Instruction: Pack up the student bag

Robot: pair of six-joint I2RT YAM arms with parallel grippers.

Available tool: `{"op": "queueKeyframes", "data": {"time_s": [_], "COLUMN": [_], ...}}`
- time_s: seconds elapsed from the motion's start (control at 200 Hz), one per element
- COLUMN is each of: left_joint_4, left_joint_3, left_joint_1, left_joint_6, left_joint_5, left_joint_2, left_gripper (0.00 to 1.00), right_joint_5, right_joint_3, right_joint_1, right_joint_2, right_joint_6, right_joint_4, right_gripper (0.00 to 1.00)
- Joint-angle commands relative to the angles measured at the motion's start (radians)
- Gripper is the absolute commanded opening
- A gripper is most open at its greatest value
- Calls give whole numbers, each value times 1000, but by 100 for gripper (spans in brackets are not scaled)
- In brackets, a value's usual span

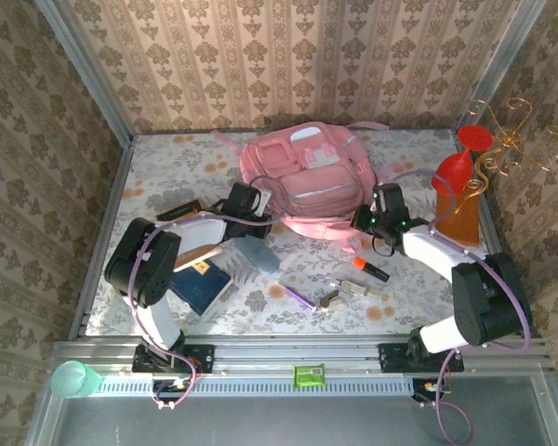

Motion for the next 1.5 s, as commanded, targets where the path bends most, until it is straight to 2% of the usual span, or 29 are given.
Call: {"op": "queueKeyframes", "data": {"time_s": [0.0,0.1,0.27,0.31,0.46,0.61,0.64,0.8,0.975,1.1,1.225,1.27,1.35,1.495], "left_joint_4": [-9,2,-15,-15,-10,-9,-9,-2,-8,-8,-10,-10,-13,-51], "left_joint_3": [-1,4,-2,-1,14,31,33,32,36,30,20,17,11,12], "left_joint_1": [41,6,-55,-58,-64,-78,-80,-86,-96,-98,-97,-97,-92,-62], "left_joint_6": [40,49,52,48,32,30,31,25,28,29,33,33,35,33], "left_joint_5": [53,135,157,157,154,152,151,150,153,151,143,140,130,75], "left_joint_2": [-52,-61,-89,-88,-77,-71,-69,-65,-66,-73,-77,-78,-84,-90], "left_gripper": [0,0,0,0,0,0,0,0,0,0,0,0,0,0], "right_joint_5": [46,46,43,34,-17,-39,-52,-139,-246,-281,-283,-269,-241,-190], "right_joint_3": [107,188,265,274,237,135,106,-69,-115,-126,-120,-120,-125,-139], "right_joint_1": [-52,-57,-70,-70,-70,-68,-68,-57,-39,-37,-39,-41,-49,-69], "right_joint_2": [70,129,172,170,106,-20,-45,-133,-12,68,105,106,101,51], "right_joint_6": [-145,-158,-166,-165,-140,-90,-70,80,193,244,261,256,250,225], "right_joint_4": [-183,-239,-292,-299,-305,-307,-299,-136,76,238,309,316,315,258], "right_gripper": [0,0,0,5,39,56,63,82,89,89,79,71,47,14]}}
